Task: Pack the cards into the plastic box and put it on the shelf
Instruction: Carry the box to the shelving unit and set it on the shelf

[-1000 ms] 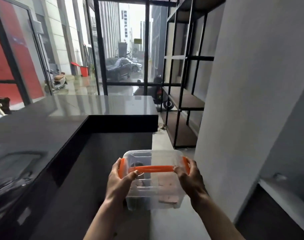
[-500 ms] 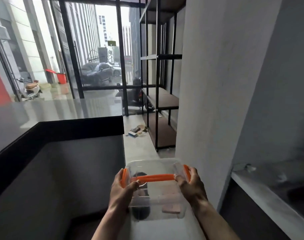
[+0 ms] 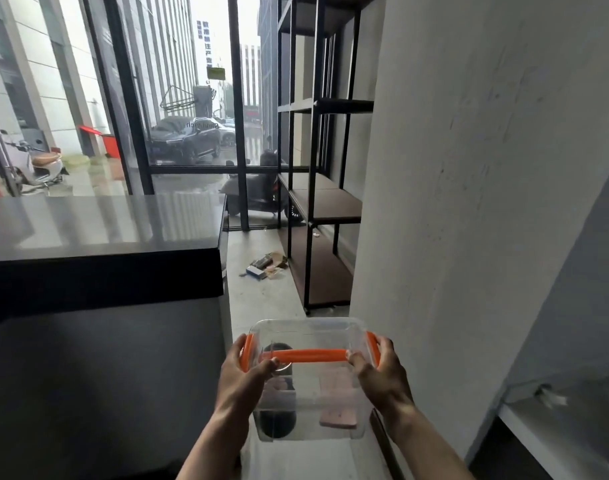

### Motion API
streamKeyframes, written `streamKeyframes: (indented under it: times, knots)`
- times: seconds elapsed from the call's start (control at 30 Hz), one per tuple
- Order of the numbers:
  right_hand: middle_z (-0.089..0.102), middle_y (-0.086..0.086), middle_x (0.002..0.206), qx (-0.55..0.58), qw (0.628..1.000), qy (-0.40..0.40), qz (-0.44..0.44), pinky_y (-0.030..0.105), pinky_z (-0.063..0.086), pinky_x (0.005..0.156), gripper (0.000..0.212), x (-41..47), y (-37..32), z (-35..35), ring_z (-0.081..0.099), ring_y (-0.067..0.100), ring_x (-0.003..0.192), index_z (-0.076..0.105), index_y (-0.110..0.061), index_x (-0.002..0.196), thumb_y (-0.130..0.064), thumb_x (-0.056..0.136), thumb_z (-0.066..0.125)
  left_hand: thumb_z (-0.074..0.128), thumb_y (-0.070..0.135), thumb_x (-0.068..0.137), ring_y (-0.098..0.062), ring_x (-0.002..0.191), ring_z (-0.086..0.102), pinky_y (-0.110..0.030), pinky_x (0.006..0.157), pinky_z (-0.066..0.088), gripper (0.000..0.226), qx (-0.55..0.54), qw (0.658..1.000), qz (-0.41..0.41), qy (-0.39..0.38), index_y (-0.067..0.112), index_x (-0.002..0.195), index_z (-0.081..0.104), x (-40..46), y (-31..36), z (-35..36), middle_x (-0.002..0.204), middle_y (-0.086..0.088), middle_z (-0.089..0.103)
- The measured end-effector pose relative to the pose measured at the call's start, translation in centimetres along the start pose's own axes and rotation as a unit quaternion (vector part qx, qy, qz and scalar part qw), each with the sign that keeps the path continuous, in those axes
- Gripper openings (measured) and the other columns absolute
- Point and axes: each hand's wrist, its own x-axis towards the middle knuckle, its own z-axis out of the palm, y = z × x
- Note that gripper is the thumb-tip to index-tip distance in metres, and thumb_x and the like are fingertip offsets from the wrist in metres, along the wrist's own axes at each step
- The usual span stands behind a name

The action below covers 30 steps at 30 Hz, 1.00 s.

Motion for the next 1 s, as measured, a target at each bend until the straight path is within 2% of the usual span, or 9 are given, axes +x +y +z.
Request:
streamKeyframes:
  times: [0.13, 0.23, 0.33, 0.43, 0.53, 0.6, 0.73, 0.93, 1.0]
  knots:
    - [0.045, 0.001, 0.118, -0.010, 1.000, 0.009, -0.013, 0.039, 0.051, 0.091, 0.059, 11.0, -2.6, 3.2, 0.048, 0.020, 0.099, 0.030, -0.024, 0.150, -0.029, 0.099, 0.059, 0.081, 0.022, 0.079, -0.035, 0.136, 0.044, -0.055, 0.109, 0.036, 0.092, -0.021, 1.000, -0.004, 0.003, 0.019, 0.155, 0.029, 12.0, -0.4, 1.5, 0.155, -0.014, 0.039]
    - [0.050, 0.004, 0.123, -0.008, 1.000, 0.013, -0.007, 0.033, 0.047, 0.082, 0.056, 19.1, -5.0, 5.8, 0.048, 0.020, 0.098, 0.031, -0.024, 0.149, -0.027, 0.100, 0.058, 0.086, 0.033, 0.071, -0.034, 0.137, 0.043, -0.057, 0.109, 0.035, 0.101, -0.023, 1.000, -0.006, 0.005, 0.023, 0.155, 0.029, 20.5, 0.9, 2.5, 0.156, -0.012, 0.039]
    - [0.052, 0.006, 0.124, -0.004, 1.000, 0.021, -0.003, 0.037, 0.051, 0.086, 0.057, 26.3, -6.9, 7.6, 0.052, 0.022, 0.101, 0.032, -0.023, 0.149, -0.027, 0.099, 0.059, 0.081, 0.044, 0.056, -0.032, 0.132, 0.047, -0.058, 0.108, 0.039, 0.110, -0.014, 1.000, -0.005, -0.004, 0.030, 0.152, 0.031, 28.3, 2.2, 3.3, 0.153, -0.010, 0.043]
    - [0.050, 0.003, 0.123, 0.001, 1.000, 0.026, -0.007, 0.035, 0.049, 0.088, 0.058, 33.1, -8.8, 8.7, 0.050, 0.021, 0.103, 0.032, -0.022, 0.150, -0.026, 0.099, 0.059, 0.084, 0.037, 0.064, -0.031, 0.130, 0.048, -0.054, 0.106, 0.040, 0.103, -0.022, 1.000, 0.001, -0.003, 0.025, 0.152, 0.032, 35.5, 2.8, 5.0, 0.152, -0.011, 0.044]
    - [0.052, 0.001, 0.125, -0.008, 0.999, 0.030, -0.006, 0.045, 0.054, 0.098, 0.059, 40.5, -10.2, 10.2, 0.055, 0.024, 0.106, 0.032, -0.025, 0.149, -0.030, 0.098, 0.061, 0.083, 0.026, 0.077, -0.032, 0.131, 0.048, -0.052, 0.104, 0.042, 0.091, -0.009, 1.000, 0.014, 0.016, 0.024, 0.152, 0.032, 42.7, 2.4, 6.7, 0.152, -0.011, 0.043]
    - [0.052, 0.002, 0.121, -0.009, 1.000, 0.022, -0.005, 0.052, 0.056, 0.096, 0.061, 45.7, -10.9, 11.6, 0.057, 0.025, 0.105, 0.033, -0.026, 0.149, -0.032, 0.097, 0.062, 0.082, 0.026, 0.078, -0.032, 0.132, 0.047, -0.052, 0.104, 0.042, 0.090, -0.003, 1.000, 0.011, 0.027, 0.024, 0.153, 0.031, 47.7, 1.8, 7.5, 0.152, -0.011, 0.043]
    - [0.049, 0.002, 0.116, 0.004, 1.000, -0.002, -0.015, 0.040, 0.056, 0.086, 0.060, 57.3, -12.7, 14.6, 0.054, 0.021, 0.100, 0.031, -0.023, 0.150, -0.030, 0.098, 0.061, 0.082, 0.026, 0.078, -0.034, 0.135, 0.044, -0.051, 0.105, 0.041, 0.092, -0.012, 0.998, 0.013, 0.055, 0.024, 0.154, 0.029, 58.3, 1.3, 9.4, 0.154, -0.012, 0.041]
    - [0.060, 0.006, 0.119, -0.011, 0.998, -0.043, -0.051, 0.035, 0.052, 0.085, 0.060, 76.0, -17.4, 19.3, 0.055, 0.019, 0.098, 0.038, -0.020, 0.149, -0.031, 0.095, 0.063, 0.083, 0.031, 0.075, -0.032, 0.135, 0.046, -0.057, 0.107, 0.041, 0.092, 0.000, 0.994, 0.006, 0.113, 0.023, 0.152, 0.035, 75.0, 2.3, 11.7, 0.154, -0.011, 0.042]
    - [0.063, 0.007, 0.123, -0.019, 0.996, -0.060, -0.063, 0.036, 0.052, 0.090, 0.060, 81.7, -19.3, 20.9, 0.055, 0.019, 0.098, 0.040, -0.019, 0.148, -0.030, 0.094, 0.064, 0.083, 0.030, 0.075, -0.032, 0.134, 0.047, -0.057, 0.106, 0.042, 0.092, 0.002, 0.992, 0.005, 0.130, 0.023, 0.153, 0.034, 80.2, 3.0, 12.2, 0.153, -0.011, 0.043]
